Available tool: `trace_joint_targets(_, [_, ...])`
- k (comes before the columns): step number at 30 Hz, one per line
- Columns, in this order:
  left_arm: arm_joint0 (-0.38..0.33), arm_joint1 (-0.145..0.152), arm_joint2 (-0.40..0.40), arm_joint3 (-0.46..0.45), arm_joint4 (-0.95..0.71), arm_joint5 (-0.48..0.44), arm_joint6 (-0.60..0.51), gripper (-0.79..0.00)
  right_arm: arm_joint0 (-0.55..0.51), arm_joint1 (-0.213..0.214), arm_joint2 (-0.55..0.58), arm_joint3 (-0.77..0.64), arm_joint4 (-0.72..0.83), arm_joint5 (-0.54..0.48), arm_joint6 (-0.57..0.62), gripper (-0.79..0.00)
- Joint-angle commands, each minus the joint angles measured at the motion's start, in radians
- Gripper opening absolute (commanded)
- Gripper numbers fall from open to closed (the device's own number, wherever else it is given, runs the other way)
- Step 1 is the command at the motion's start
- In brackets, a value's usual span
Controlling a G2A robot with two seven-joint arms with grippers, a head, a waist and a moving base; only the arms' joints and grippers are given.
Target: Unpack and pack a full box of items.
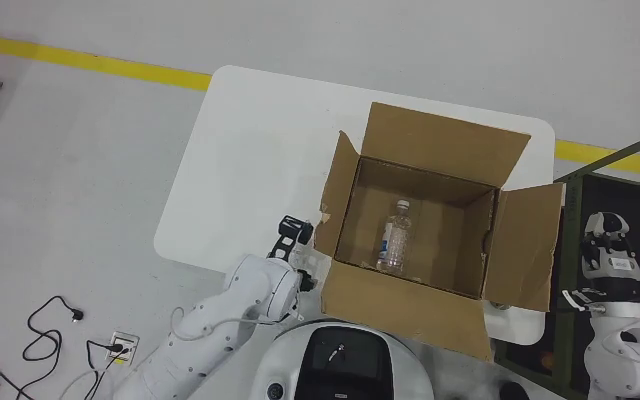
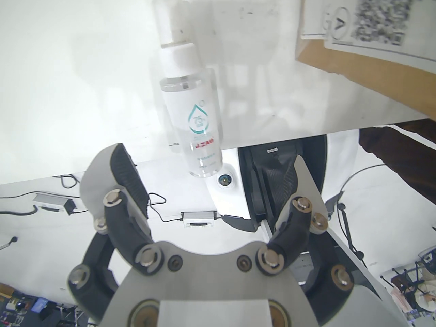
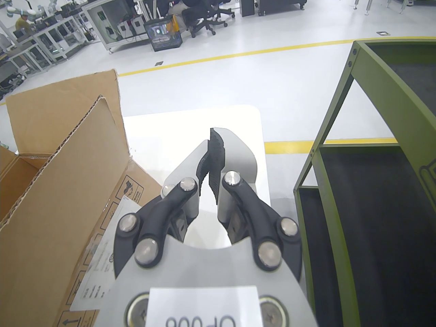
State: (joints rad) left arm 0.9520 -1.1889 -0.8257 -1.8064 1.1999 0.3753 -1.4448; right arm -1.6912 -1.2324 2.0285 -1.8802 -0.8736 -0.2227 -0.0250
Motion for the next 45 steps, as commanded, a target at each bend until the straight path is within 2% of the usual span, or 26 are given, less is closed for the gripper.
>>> trace_joint_targets(1, [0.004,-0.005,-0.011,0.005,-0.039,0.004,0.004,0.0,0.0,0.0,0.0,0.0,0.0,0.0,0.0,-0.785])
trace_joint_targets(8, [0.008,-0.019,-0.018,0.02,-0.095,0.001,0.038,0.0,0.0,0.0,0.0,0.0,0.0,0.0,0.0,-0.785])
trace_joint_targets(20, [0.023,-0.03,-0.021,0.044,-0.067,-0.009,0.051,0.0,0.0,0.0,0.0,0.0,0.0,0.0,0.0,-0.785])
trace_joint_targets(21, [0.024,-0.031,-0.022,0.047,-0.066,-0.011,0.052,-0.012,0.0,0.0,0.0,0.0,0.0,0.0,0.0,-0.785])
trace_joint_targets(22, [0.023,-0.032,-0.023,0.052,-0.066,-0.013,0.052,-0.062,0.0,0.0,0.0,0.0,0.0,0.0,0.0,-0.785])
trace_joint_targets(24, [0.022,-0.035,-0.025,0.057,-0.068,-0.016,0.053,-0.074,0.0,0.0,0.0,0.0,0.0,0.0,0.0,-0.785])
trace_joint_targets(26, [0.021,-0.037,-0.026,0.062,-0.066,-0.021,0.053,-0.157,0.0,0.0,0.0,0.0,0.0,0.0,0.0,-0.785])
trace_joint_targets(29, [0.019,-0.041,-0.029,0.077,-0.068,-0.023,0.057,-0.135,0.0,0.0,0.0,0.0,0.0,0.0,0.0,-0.785])
trace_joint_targets(32, [0.015,-0.044,-0.032,0.087,-0.065,-0.027,0.06,-0.08,0.0,0.0,0.0,0.0,0.0,0.0,0.0,-0.785])
trace_joint_targets(35, [0.013,-0.047,-0.035,0.099,-0.062,-0.028,0.061,-0.099,0.0,0.0,0.0,0.0,0.0,0.0,0.0,-0.785])
trace_joint_targets(37, [0.01,-0.05,-0.036,0.106,-0.059,-0.028,0.062,-0.074,0.0,0.0,0.0,0.0,0.0,0.0,0.0,-0.785])
trace_joint_targets(41, [0.009,-0.055,-0.038,0.112,-0.058,-0.031,0.063,-0.095,0.0,0.0,0.0,0.0,0.0,0.0,0.0,-0.785])
trace_joint_targets(43, [0.009,-0.057,-0.038,0.115,-0.056,-0.032,0.063,-0.151,0.0,0.0,0.0,0.0,0.0,0.0,0.0,-0.785])
trace_joint_targets(45, [0.009,-0.059,-0.04,0.119,-0.056,-0.03,0.066,-0.145,0.0,0.0,0.0,0.0,0.0,0.0,0.0,-0.785])
